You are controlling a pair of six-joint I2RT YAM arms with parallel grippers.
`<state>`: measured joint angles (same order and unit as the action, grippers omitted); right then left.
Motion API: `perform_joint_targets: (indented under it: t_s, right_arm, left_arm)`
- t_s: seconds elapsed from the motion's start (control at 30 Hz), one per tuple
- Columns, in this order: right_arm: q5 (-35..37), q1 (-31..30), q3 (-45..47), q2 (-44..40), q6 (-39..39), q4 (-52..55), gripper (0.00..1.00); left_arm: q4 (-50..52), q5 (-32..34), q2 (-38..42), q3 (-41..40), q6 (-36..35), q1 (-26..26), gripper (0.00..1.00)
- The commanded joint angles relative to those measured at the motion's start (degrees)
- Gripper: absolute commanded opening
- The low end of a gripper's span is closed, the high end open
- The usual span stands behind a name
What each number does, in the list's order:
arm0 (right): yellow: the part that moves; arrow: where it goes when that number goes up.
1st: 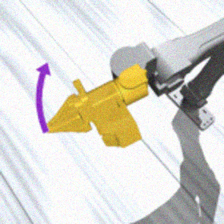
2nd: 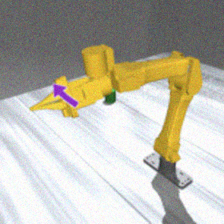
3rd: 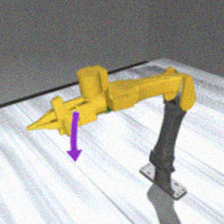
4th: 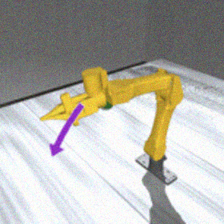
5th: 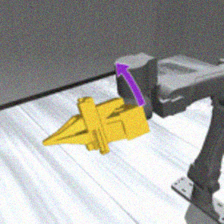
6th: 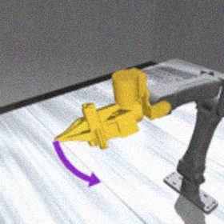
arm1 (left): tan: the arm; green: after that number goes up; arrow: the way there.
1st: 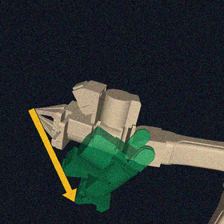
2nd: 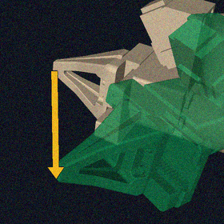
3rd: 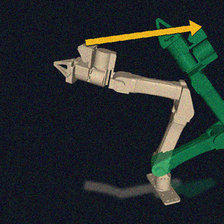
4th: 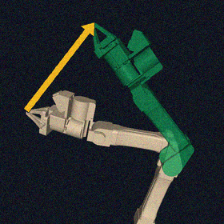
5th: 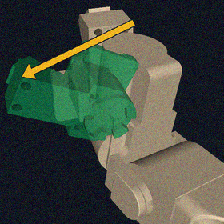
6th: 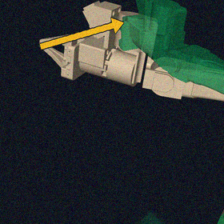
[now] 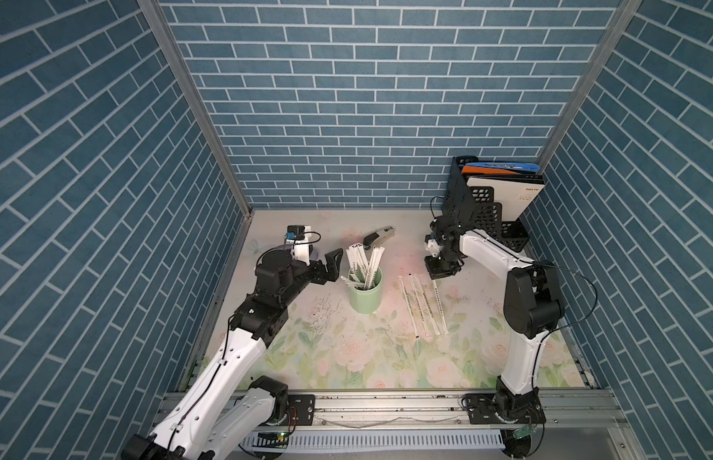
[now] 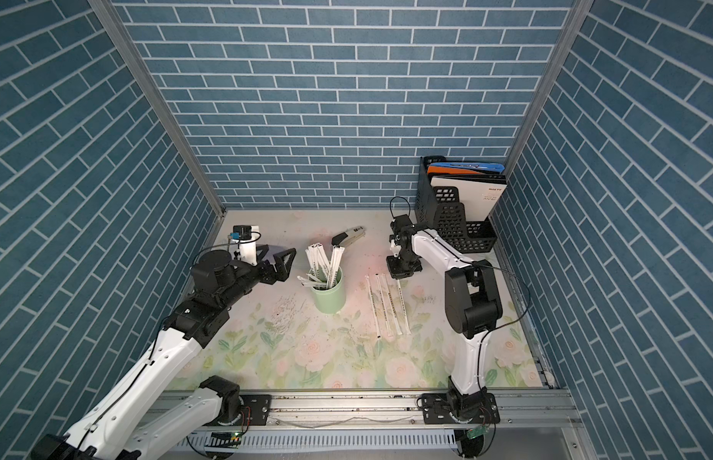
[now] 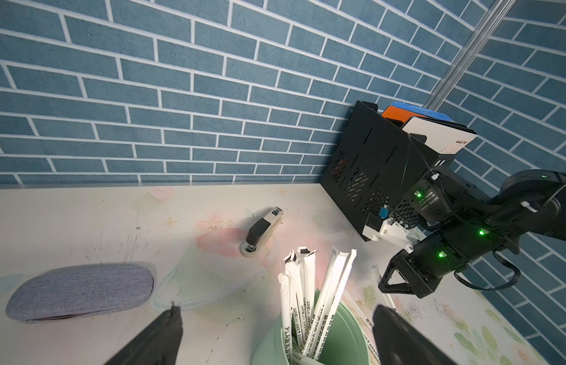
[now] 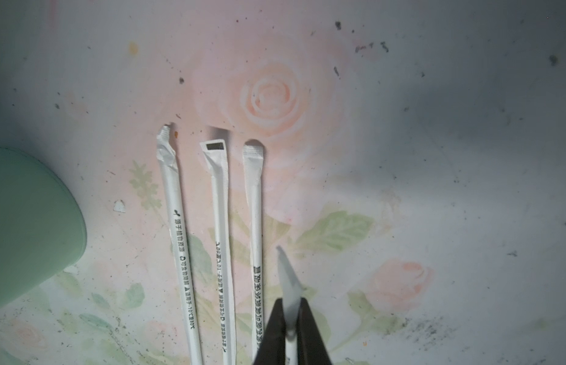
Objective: Take the straws out of the storage container
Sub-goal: Place the straw at the center of the board, then pick up the straw from the container.
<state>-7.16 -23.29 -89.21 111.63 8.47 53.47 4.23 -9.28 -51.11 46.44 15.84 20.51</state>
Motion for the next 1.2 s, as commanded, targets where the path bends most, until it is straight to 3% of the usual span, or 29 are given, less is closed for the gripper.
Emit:
perform_joint_targets:
  t_s: [0.0,0.6,0.7,0.9,1.0,1.17]
  right_arm:
    - [0.48,0.28,-0.46,0.21,-1.39,0.38,0.09]
    - [0.6,0.19,0.91,-3.82,0.47,-2.69,0.15]
    - [-1.2,-0.8,5.15,-9.74,0.68,-10.06,0.15]
    - [-4.02,-9.23,20.68,-25.27,3.19,-34.33,0.16]
    - [-3.18,-13.48,23.97,-27.6,4.74,-42.16,0.18]
    - [-5.46,-16.96,21.68,-24.23,5.99,-46.3,0.2]
  left_arm:
    - [-0.12,-0.57,0.32,0.21,-0.19,0.14,0.99]
    - [-0.1,-0.59,0.31,0.21,-0.19,0.14,1.0]
    - [-0.1,-0.57,0.22,0.21,-0.19,0.13,1.0]
    - [-0.02,-0.48,-0.22,0.23,-0.19,0.1,1.0]
    - [-0.01,-0.31,-0.22,0.17,-0.19,0.14,1.0]
    - [-0.01,-0.05,0.05,0.19,-0.19,0.13,1.0]
